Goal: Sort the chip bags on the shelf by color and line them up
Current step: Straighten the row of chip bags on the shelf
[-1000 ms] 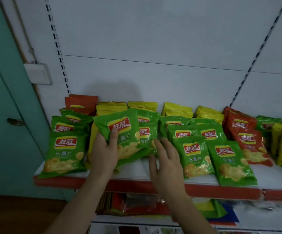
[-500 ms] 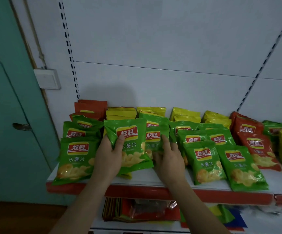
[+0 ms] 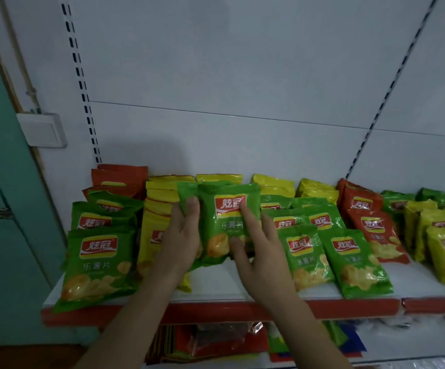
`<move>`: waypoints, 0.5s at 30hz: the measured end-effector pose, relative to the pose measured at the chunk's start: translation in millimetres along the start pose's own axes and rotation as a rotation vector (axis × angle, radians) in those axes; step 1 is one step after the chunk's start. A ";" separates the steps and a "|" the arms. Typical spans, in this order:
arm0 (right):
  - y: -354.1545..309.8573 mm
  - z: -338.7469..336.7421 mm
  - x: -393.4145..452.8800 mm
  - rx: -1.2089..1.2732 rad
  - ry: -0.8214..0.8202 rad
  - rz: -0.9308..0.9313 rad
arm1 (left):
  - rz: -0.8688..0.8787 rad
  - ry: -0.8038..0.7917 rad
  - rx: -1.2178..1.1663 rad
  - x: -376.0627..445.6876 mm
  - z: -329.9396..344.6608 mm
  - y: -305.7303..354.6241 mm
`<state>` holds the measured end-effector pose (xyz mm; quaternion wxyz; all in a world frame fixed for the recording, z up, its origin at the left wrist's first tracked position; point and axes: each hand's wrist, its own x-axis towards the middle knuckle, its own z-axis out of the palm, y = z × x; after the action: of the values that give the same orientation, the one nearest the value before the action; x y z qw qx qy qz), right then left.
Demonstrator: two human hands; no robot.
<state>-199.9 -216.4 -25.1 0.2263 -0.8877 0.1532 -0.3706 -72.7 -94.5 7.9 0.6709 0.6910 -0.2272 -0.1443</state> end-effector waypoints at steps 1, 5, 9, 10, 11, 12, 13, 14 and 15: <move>0.2 5.1 -2.4 0.009 -0.013 -0.002 | -0.002 -0.032 -0.028 0.1 1.5 0.8; -0.2 13.0 -4.7 0.032 -0.058 -0.058 | 0.048 -0.027 0.037 1.6 -1.0 -5.5; 7.5 17.0 4.6 0.089 -0.030 0.017 | 0.072 0.124 0.007 3.7 -17.5 -6.1; 15.9 19.2 9.9 0.063 0.000 0.079 | 0.070 0.149 0.008 4.8 -23.7 -5.9; 25.2 21.7 16.3 -0.007 0.025 0.132 | 0.064 0.165 0.012 5.9 -30.1 -6.3; 35.3 26.2 22.6 -0.100 0.026 0.164 | 0.059 0.181 0.015 6.6 -35.9 -6.2; 44.7 32.6 28.1 -0.184 0.001 0.175 | 0.054 0.196 0.016 6.7 -40.8 -6.5; 52.1 40.3 33.0 -0.235 -0.040 0.186 | 0.056 0.209 0.014 6.1 -44.2 -6.9; 57.2 48.6 37.8 -0.264 -0.086 0.202 | 0.056 0.217 0.015 5.4 -46.6 -7.5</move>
<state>-144.8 -267.7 -62.6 0.1502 -0.9048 0.2789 -0.2846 -43.7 -57.1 3.8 0.6901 0.7009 -0.1737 -0.0482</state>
